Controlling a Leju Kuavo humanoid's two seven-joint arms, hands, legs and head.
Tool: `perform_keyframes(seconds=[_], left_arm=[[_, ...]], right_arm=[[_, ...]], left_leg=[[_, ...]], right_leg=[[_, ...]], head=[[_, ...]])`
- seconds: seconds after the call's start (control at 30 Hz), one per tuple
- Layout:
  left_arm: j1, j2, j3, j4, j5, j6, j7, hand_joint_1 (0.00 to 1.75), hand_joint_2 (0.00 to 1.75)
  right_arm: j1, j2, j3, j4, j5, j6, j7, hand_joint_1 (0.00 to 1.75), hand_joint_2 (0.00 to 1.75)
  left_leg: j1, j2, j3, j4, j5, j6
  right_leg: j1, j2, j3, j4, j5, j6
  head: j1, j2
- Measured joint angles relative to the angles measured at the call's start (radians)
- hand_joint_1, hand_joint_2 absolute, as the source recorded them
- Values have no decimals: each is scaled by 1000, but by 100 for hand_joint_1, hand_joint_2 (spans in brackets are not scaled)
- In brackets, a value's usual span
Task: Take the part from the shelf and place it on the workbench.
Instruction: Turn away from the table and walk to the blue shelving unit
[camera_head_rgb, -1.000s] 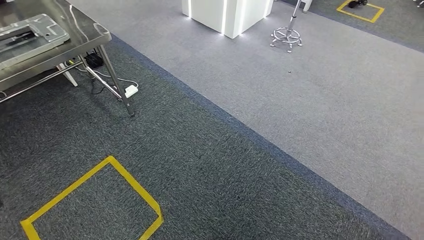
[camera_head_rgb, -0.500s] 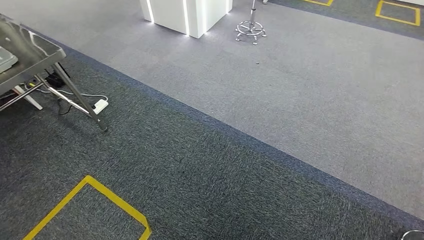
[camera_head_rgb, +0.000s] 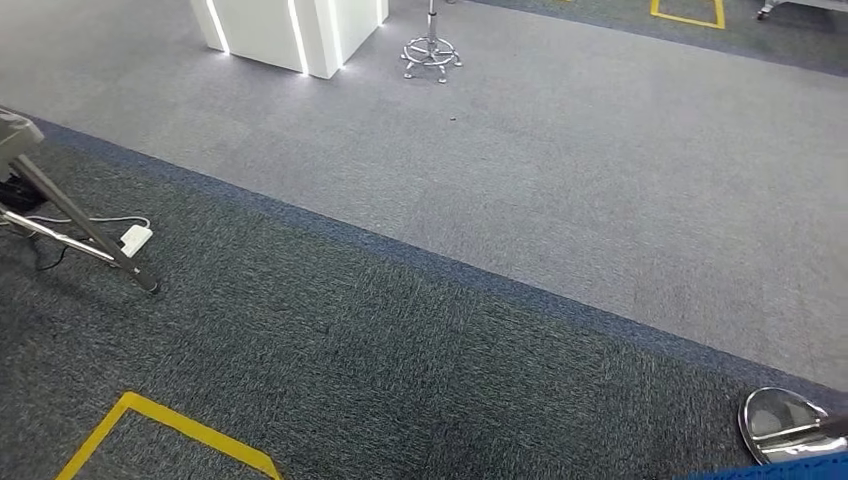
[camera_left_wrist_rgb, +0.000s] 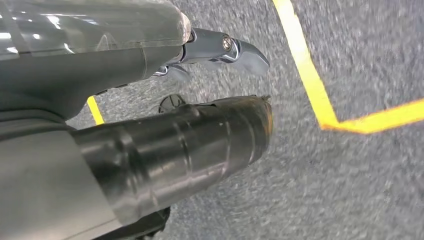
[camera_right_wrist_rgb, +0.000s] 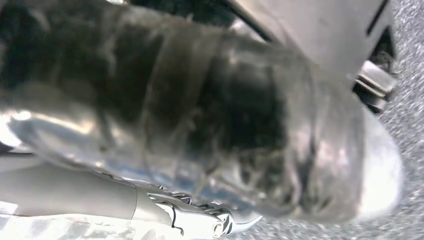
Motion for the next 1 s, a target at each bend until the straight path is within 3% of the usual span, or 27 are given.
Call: perform_keyframes(seconds=[0.07, 0.13, 0.17, 0.23, 0.27, 0.33, 0.4, 0.43, 0.47, 0.5, 0.53, 0.6, 0.67, 0.7, 0.73, 0.77, 0.8, 0.83, 0.9, 0.97, 1.0], left_arm=[[-2, 0, 2, 0, 0, 0, 1, 0, 0], [-3, -1, 4, 0, 0, 0, 2, 0, 0], [-3, -1, 5, 0, 0, 0, 2, 0, 0], [-5, -2, 7, 0, 0, 0, 2, 0, 0], [-6, -2, 8, 0, 0, 0, 3, 0, 0], [-6, -2, 8, 0, 0, 0, 3, 0, 0], [-2, -2, 9, 0, 0, 1, 3, 0, 0], [1, -3, 9, 0, 0, 1, 3, 0, 0], [3, -3, 9, 0, 0, 1, 3, 0, 0], [4, -3, 9, 0, 0, 1, 3, 0, 0], [5, -2, 9, 0, 0, 2, 3, 0, 0], [5, -2, 9, 0, 0, 2, 2, 0, 0], [4, -1, 9, 0, 0, 1, 2, 0, 0], [2, -1, 10, 0, 0, 1, 1, 0, 0], [-2, -1, 10, 0, 0, 0, 0, 0, 0], [-5, -1, 10, 0, 0, 0, 0, 0, 0], [-6, -1, 10, 0, 0, -1, 0, 0, 0], [-5, -1, 10, 0, 0, -1, -1, 0, 0], [0, -1, 10, 0, 0, -2, -1, 0, 0], [4, 1, 10, 0, 0, -1, -1, 0, 0], [4, 1, 10, 0, 0, -1, 0, 0, 0]], right_arm=[[0, 0, 0, 0, 0, 0, 0, 0, 0], [-1, 0, 0, 0, 0, 0, 0, 0, 0], [-2, 0, 0, 0, 0, 0, 0, 0, 0], [0, 0, 0, 0, 0, 0, 0, 0, 0], [2, 0, 0, 0, 0, 0, 0, 0, 0], [3, 0, 0, 0, 0, 0, 1, 0, 0], [0, 0, 0, 0, 0, 0, 1, 0, 0], [-1, 0, 0, 0, 1, 0, 1, 0, 0], [-1, 0, 0, 0, 1, 1, 1, 0, 0], [-1, 0, 0, 0, 1, 1, 1, 0, 0], [-1, 0, 0, 0, 2, 1, 2, 0, 0], [-1, 0, 0, 0, 2, 1, 2, 0, 0], [-1, 1, 0, 0, 3, 1, 2, 0, 0], [-1, 1, 0, 0, 3, 1, 2, 0, 0], [0, 0, 0, 0, 4, 2, 2, 0, 0], [1, 0, 0, 0, 5, 3, 2, 0, 0], [2, 0, 0, 0, 5, 4, 2, 0, 0], [1, 0, 0, 0, 7, 6, 2, 0, 0], [-2, 0, 0, 0, 10, 11, 4, 0, 0], [-1, 0, 0, 0, 14, 14, 5, 0, 0], [0, 0, 0, 0, 14, 15, 6, 0, 0]], left_leg=[[-1, 22, 6, 0, -5, -4], [-3, 40, 14, 0, -10, -13], [-3, 48, 17, -1, -13, -18], [-3, 63, 24, -4, -15, -28], [-2, 56, 26, -1, -20, -34], [1, 8, 8, 47, -57, -44], [4, -43, -47, 163, -118, -48], [5, -52, -76, 221, -137, -49], [5, -55, -96, 256, -139, -50], [6, -58, -102, 256, -122, -51], [7, -61, -90, 220, -87, -51], [11, -93, -44, 98, -19, -50], [12, -126, -18, 28, 3, -45], [10, -133, -15, 20, 0, -41], [8, -123, -14, 18, 2, -35], [8, -111, -11, 14, 5, -28], [8, -99, -9, 9, 8, -20], [9, -85, -7, 3, 12, -14], [7, -55, -7, -1, 12, -7], [4, -25, -7, -1, 10, -6], [4, -12, -6, -1, 8, -6]], right_leg=[[4, -27, 71, -135, 63, -9], [14, -59, 129, -247, 99, -22], [19, -65, 137, -266, 101, -28], [20, -43, 136, -270, 104, -37], [18, -33, 139, -276, 107, -42], [11, -11, 146, -288, 115, -52], [10, 11, 147, -290, 118, -56], [10, 24, 147, -289, 119, -58], [11, 38, 148, -288, 118, -59], [11, 54, 148, -286, 117, -59], [10, 70, 149, -283, 116, -57], [10, 98, 146, -272, 111, -50], [9, 119, 136, -261, 107, -39], [8, 129, 131, -259, 106, -32], [6, 137, 128, -259, 108, -26], [4, 135, 126, -257, 106, -21], [4, 117, 121, -246, 98, -17], [6, 88, 107, -216, 78, -13], [8, 25, 52, -102, 15, -7], [5, 5, -1, 6, -25, -2], [4, 2, -5, 13, -17, -1]], head=[[0, 0], [0, 0], [0, 0], [0, 0], [0, 0], [-1, 0], [-2, 0], [-2, 0], [-2, 0], [-2, 0], [-2, 0], [-2, 0], [-2, 0], [-2, 0], [-2, 0], [-2, 0], [-1, 0], [0, 0], [2, 0], [2, 0], [2, 0]])
